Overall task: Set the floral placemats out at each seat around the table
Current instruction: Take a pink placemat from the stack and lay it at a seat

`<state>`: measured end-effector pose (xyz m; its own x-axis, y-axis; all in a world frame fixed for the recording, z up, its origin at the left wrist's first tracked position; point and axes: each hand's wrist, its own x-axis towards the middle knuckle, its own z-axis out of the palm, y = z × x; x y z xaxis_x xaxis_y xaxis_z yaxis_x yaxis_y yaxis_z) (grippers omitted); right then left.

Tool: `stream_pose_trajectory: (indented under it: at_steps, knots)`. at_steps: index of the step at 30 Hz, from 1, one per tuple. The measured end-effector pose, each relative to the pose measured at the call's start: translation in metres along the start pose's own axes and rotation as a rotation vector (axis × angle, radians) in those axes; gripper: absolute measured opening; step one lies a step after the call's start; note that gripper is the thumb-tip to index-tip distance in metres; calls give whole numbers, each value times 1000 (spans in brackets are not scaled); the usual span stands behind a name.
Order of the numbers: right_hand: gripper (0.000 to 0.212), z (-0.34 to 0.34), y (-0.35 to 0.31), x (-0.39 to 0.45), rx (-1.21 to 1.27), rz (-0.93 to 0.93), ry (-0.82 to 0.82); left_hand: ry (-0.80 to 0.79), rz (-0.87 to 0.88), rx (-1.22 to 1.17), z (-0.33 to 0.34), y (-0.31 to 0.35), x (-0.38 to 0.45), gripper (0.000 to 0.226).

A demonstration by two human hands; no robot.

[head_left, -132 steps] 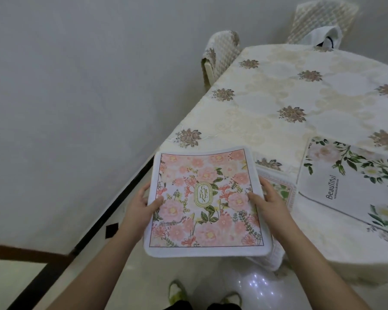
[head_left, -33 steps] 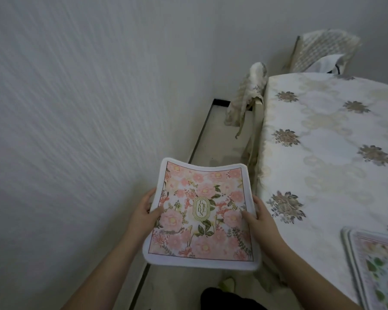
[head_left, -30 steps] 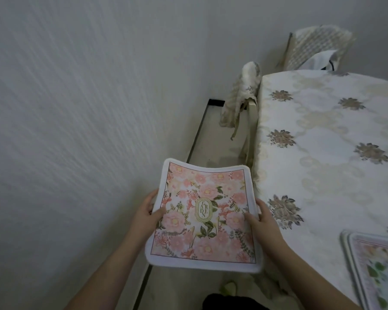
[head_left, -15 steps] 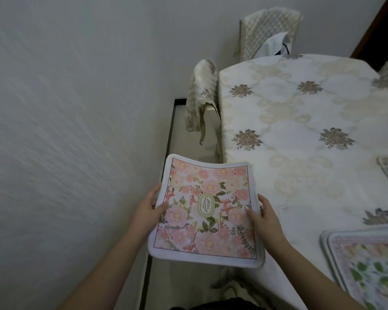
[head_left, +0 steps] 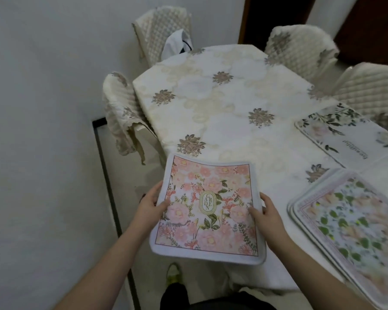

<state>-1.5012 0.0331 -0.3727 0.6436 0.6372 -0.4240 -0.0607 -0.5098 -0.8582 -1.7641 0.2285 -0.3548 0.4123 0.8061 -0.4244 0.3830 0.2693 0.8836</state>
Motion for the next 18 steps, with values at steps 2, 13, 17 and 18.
stream_pose_trajectory:
  at_steps: [2,13,17,18]
  knots:
    - [39,7,0,-6,42,27,83,-88,44,60,-4,8,22,53]
    - [43,46,4,-45,214,132,357,-389,114,200,-12,35,100,58]
    - [45,41,9,-53,262,160,428,-458,141,280,10,44,112,54]
    - [45,39,11,-55,274,164,447,-475,143,294,17,46,114,53]
